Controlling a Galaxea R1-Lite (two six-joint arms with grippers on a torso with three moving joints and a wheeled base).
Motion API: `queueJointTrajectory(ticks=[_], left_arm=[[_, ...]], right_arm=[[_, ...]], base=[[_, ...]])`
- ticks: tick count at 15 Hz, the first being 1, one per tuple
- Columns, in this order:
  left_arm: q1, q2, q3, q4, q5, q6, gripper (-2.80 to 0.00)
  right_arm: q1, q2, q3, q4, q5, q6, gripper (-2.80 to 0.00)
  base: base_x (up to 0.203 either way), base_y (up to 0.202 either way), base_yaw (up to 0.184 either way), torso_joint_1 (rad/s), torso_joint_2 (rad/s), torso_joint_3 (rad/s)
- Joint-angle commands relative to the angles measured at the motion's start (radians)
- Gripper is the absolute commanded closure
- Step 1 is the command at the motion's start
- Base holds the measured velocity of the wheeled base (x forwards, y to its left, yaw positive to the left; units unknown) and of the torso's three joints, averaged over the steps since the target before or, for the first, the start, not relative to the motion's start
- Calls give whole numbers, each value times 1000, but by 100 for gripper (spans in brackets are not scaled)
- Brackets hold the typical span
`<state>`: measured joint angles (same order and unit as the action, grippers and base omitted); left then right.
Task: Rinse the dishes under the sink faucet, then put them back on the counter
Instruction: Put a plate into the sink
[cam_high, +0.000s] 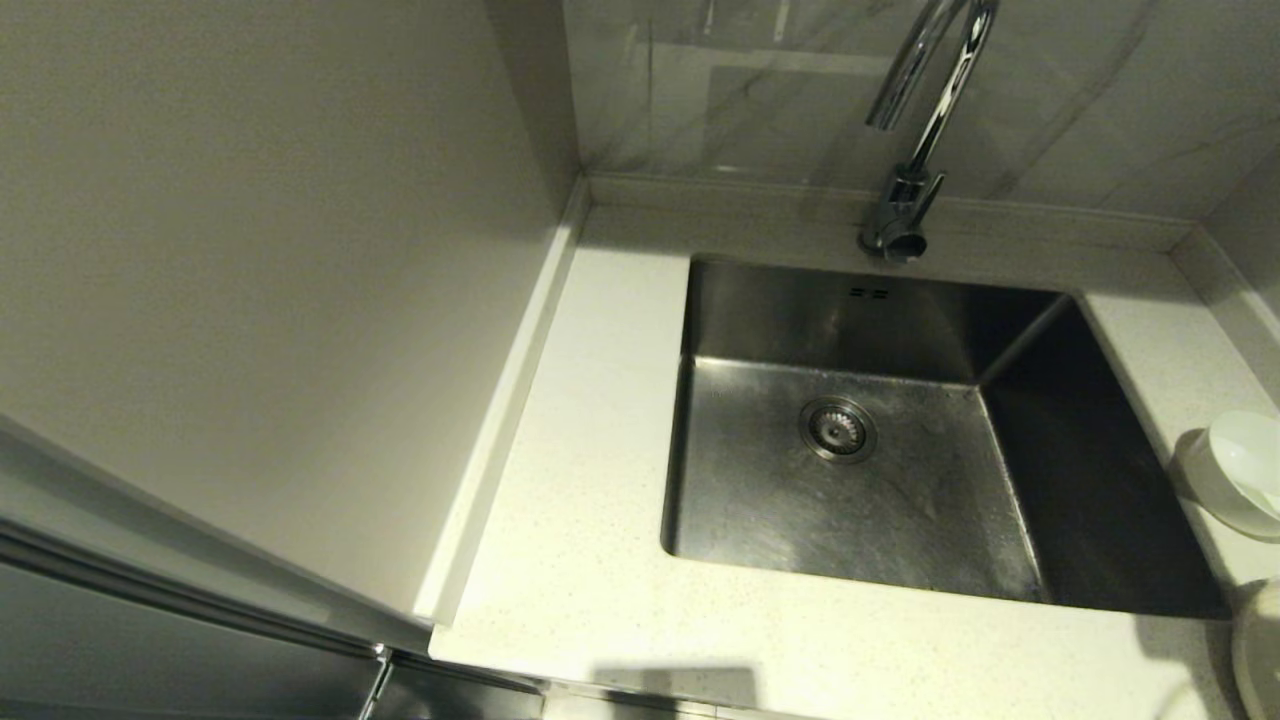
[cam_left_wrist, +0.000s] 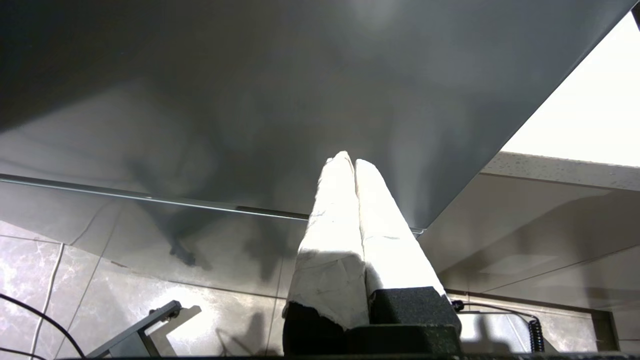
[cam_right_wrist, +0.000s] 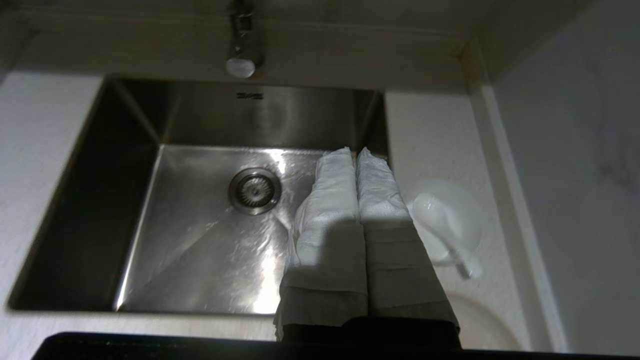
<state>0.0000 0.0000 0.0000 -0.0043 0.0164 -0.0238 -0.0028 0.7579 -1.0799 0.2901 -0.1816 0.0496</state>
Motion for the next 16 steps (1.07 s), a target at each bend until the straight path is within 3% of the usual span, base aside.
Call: queueJointTrajectory(ticks=[1,3,5,6,10,11,16], left_arm=[[0,-3,0,0,0,-1,0],[0,-3,0,0,0,-1,0],[0,-3,0,0,0,-1,0],[0,-3,0,0,0,-1,0],[0,-3,0,0,0,-1,0],[0,-3,0,0,0,-1,0],[0,-3,0,0,0,-1,0]], right_arm=[[0,351,-295,213,-34,4,0],[-4,426,-432,612,-78,17,0],[-19,423,-461,785,-195,23,0],[-21,389,-427,803,-215,11,0],[-65,238,-211,815,-271,-183,0],[-84,224,-187,816,-273,-179,0],[-119,107,-68,961,-273,-3,0]], base=[[0,0,0,0,0,0],[0,0,0,0,0,0],[0,0,0,0,0,0],[0,0,0,0,0,0],[0,0,0,0,0,0],[0,0,0,0,0,0],[0,0,0,0,0,0]])
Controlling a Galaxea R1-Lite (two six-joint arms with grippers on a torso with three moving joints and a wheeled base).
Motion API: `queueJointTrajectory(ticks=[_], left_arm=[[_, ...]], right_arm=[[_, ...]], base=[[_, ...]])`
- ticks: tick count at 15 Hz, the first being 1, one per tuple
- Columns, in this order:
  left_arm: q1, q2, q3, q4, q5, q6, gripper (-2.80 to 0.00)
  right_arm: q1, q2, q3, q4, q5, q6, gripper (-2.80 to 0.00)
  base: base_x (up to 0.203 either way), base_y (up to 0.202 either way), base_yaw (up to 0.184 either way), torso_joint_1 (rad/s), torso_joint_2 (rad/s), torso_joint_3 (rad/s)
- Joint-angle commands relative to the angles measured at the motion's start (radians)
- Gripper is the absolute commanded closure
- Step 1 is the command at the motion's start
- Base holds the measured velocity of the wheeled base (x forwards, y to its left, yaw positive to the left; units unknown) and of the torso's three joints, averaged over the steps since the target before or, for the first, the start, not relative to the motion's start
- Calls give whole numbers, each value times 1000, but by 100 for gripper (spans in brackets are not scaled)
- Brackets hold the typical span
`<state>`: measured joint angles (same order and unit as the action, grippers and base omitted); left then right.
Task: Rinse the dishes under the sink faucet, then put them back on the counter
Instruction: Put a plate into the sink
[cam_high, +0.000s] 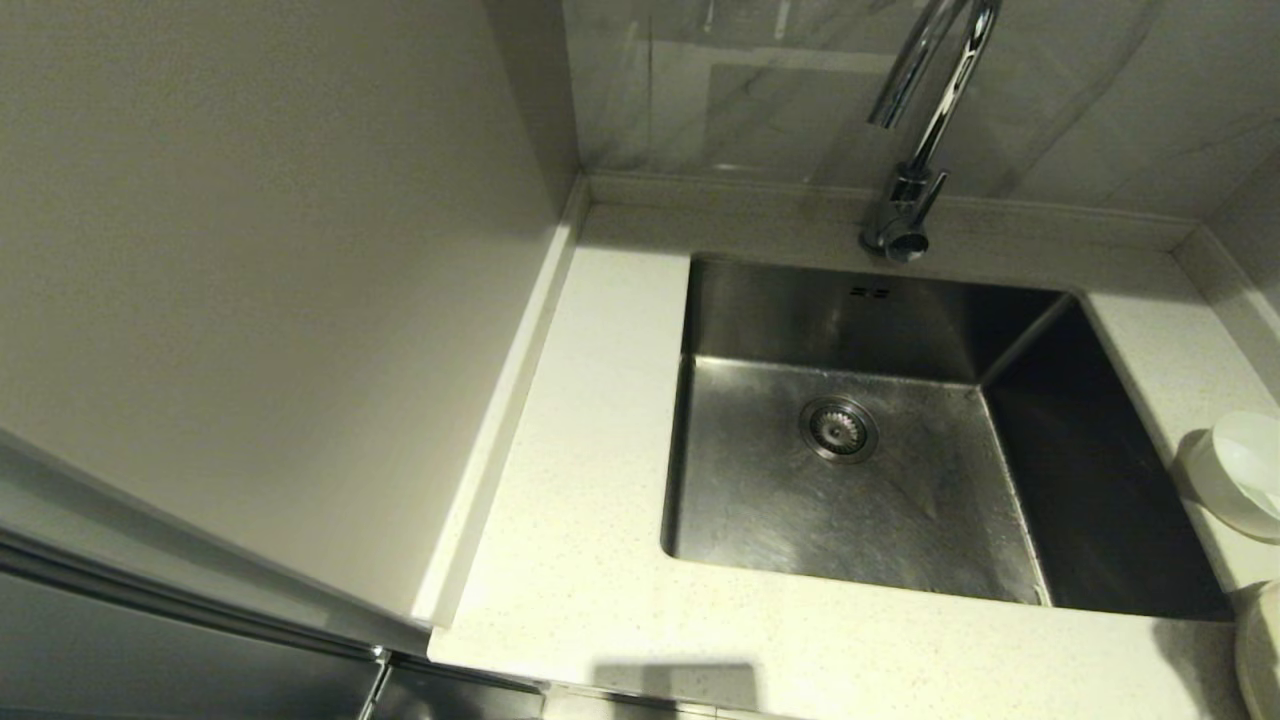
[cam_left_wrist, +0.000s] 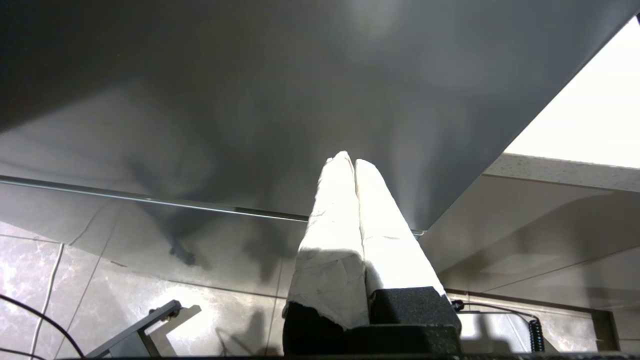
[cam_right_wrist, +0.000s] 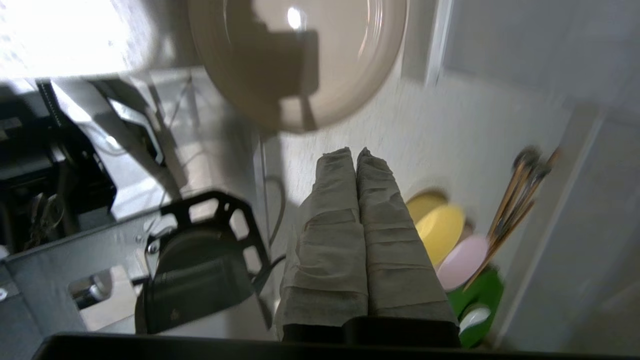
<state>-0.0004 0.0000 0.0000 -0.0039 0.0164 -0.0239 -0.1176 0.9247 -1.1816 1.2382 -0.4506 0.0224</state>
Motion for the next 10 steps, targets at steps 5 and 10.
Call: queueJointTrajectory(ticks=[5,10], left_arm=[[0,-3,0,-1,0,-1,0],[0,-3,0,-1,0,-1,0]], right_arm=[[-4,-72,51,31,-87,175,0],[-4,-86,30,141,-138,289,0]], base=[[0,0,0,0,0,0],[0,0,0,0,0,0]])
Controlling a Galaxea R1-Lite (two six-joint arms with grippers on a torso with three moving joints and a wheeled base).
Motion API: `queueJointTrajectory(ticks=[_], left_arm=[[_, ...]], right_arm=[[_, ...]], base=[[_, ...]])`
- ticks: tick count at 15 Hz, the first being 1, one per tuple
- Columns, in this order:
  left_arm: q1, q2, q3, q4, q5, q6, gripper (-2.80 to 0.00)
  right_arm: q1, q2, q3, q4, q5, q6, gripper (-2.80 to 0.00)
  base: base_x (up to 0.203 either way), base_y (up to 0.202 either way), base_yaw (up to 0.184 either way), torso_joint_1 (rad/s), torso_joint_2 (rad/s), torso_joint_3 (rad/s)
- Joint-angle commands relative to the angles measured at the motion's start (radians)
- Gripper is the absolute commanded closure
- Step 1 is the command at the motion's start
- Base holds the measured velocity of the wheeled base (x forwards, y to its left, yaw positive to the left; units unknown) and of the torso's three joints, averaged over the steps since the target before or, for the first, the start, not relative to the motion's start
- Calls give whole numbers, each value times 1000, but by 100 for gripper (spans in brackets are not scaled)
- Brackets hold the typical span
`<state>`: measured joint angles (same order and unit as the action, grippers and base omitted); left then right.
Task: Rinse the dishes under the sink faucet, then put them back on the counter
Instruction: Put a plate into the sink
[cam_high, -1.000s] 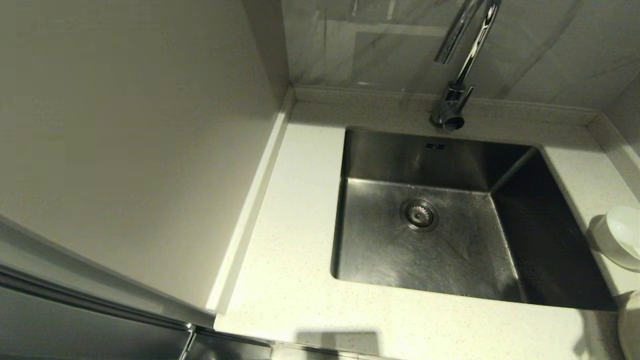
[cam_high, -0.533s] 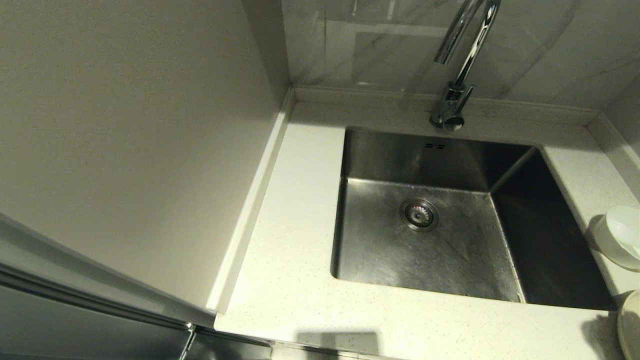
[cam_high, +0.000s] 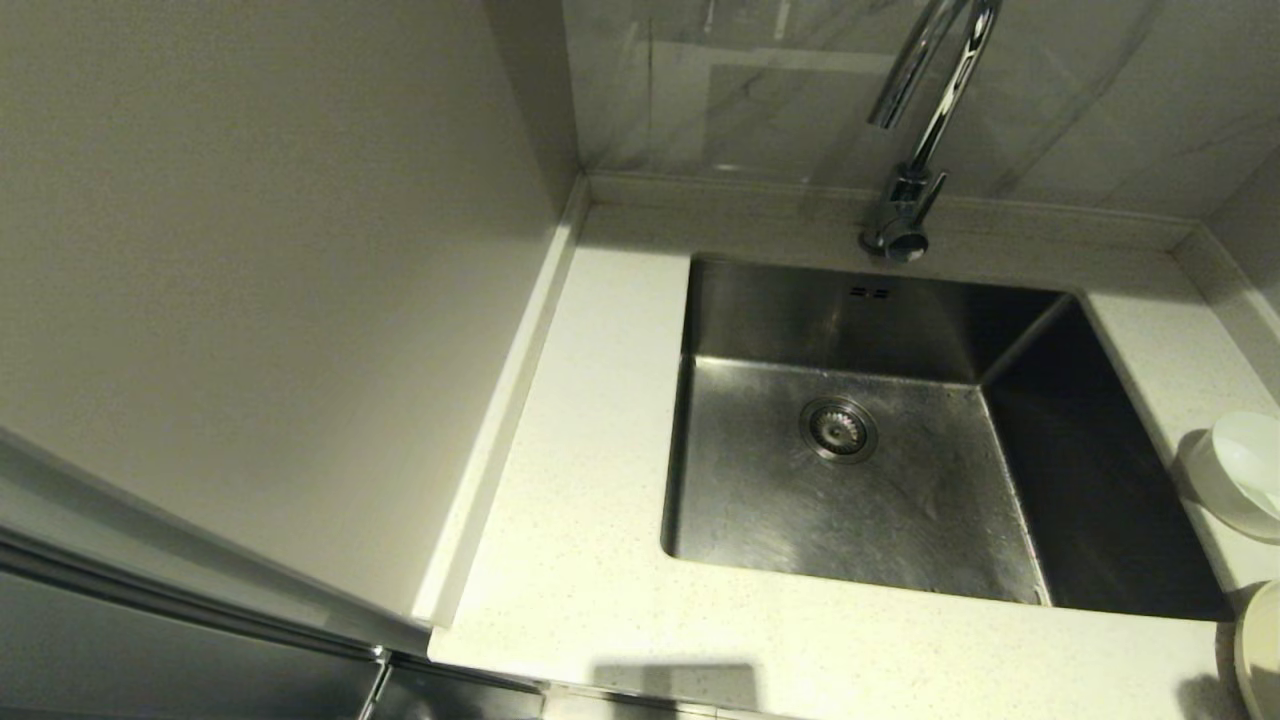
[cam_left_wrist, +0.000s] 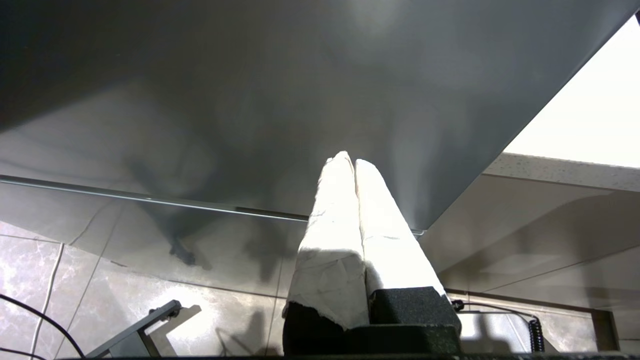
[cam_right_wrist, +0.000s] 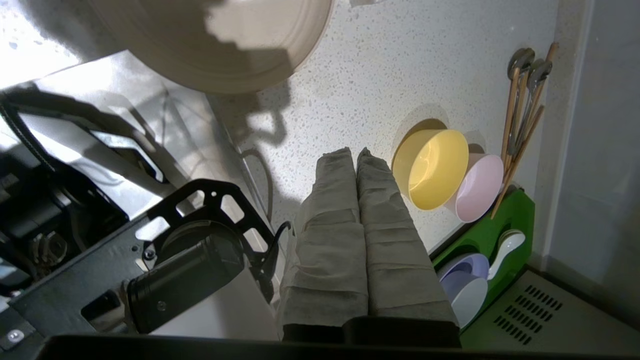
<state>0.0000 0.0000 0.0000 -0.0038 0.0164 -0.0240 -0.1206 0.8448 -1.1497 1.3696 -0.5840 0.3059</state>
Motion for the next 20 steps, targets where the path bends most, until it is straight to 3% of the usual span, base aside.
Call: queueJointTrajectory(ticks=[1,8,20], left_arm=[[0,-3,0,-1,0,-1,0],[0,-3,0,-1,0,-1,0],[0,-3,0,-1,0,-1,0]], right_arm=[[-1,-7,-10,11,-5,6,0],[-1,-6,-35,60,-86,12,0],[-1,-20,39,62,-87,13,0]], base=[[0,0,0,0,0,0],[0,0,0,0,0,0],[0,0,0,0,0,0]])
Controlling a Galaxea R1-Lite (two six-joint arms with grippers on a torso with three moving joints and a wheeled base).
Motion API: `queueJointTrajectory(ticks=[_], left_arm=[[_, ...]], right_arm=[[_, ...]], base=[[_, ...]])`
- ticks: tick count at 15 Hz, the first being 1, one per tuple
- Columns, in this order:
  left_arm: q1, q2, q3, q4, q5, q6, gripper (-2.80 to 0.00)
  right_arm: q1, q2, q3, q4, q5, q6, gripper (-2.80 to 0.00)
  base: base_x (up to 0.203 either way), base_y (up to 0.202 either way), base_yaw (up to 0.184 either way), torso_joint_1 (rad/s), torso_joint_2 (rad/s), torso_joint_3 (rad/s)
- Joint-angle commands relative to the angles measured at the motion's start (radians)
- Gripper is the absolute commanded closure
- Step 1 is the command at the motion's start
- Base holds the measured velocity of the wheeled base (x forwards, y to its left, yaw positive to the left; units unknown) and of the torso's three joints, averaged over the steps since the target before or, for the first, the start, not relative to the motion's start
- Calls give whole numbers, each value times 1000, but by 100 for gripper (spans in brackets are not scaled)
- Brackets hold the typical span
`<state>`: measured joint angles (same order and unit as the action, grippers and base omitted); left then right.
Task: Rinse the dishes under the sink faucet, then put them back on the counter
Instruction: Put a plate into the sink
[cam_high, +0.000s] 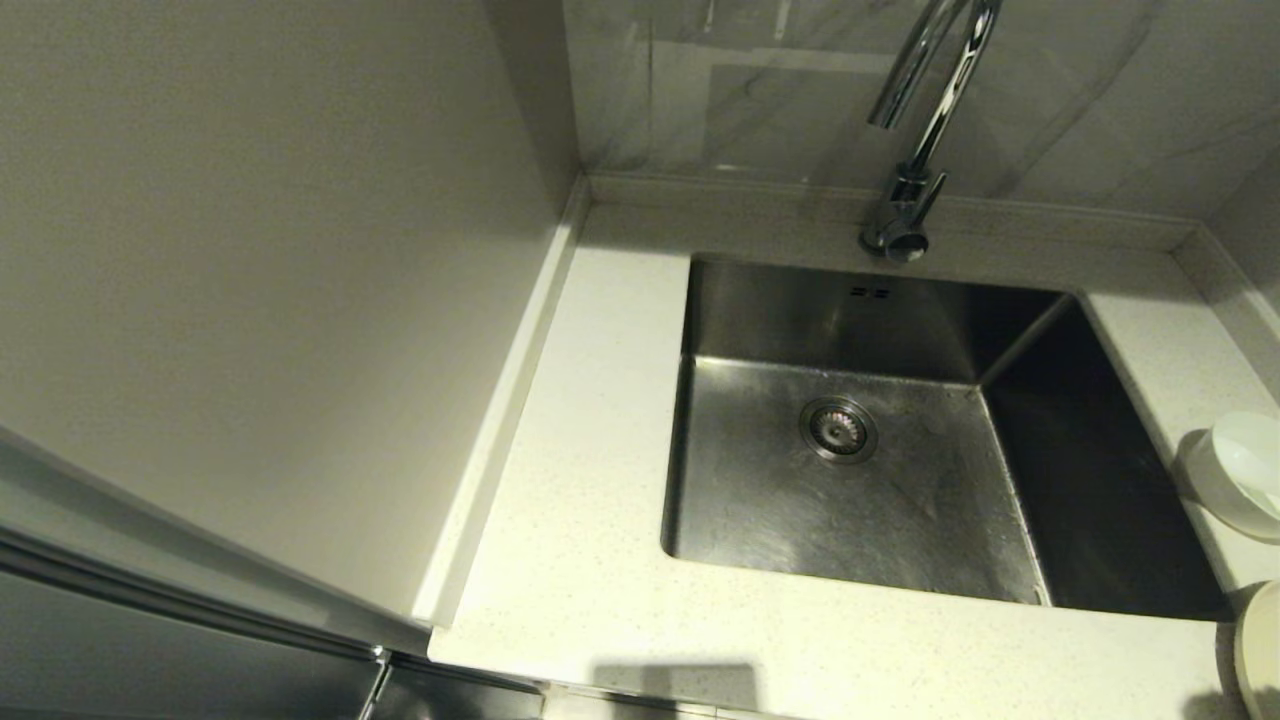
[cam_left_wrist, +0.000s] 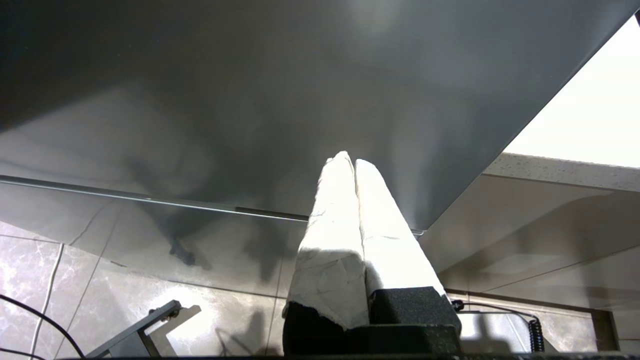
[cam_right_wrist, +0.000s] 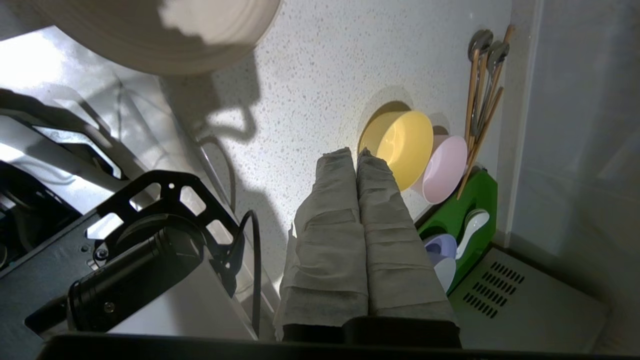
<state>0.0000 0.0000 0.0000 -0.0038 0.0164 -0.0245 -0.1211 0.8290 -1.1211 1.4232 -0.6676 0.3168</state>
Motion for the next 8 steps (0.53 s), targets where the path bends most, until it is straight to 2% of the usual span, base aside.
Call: queueJointTrajectory(ticks=[1,4,8], left_arm=[[0,-3,0,-1,0,0,0],[0,-3,0,-1,0,0,0],[0,-3,0,-1,0,0,0]], right_arm=[[1,-1,27,5,-3,12,0],[2,39,53,-8,6,46,0],[1,130,33,-24,150,100,0]], base=[[0,0,0,0,0,0],[0,0,0,0,0,0],[0,0,0,0,0,0]])
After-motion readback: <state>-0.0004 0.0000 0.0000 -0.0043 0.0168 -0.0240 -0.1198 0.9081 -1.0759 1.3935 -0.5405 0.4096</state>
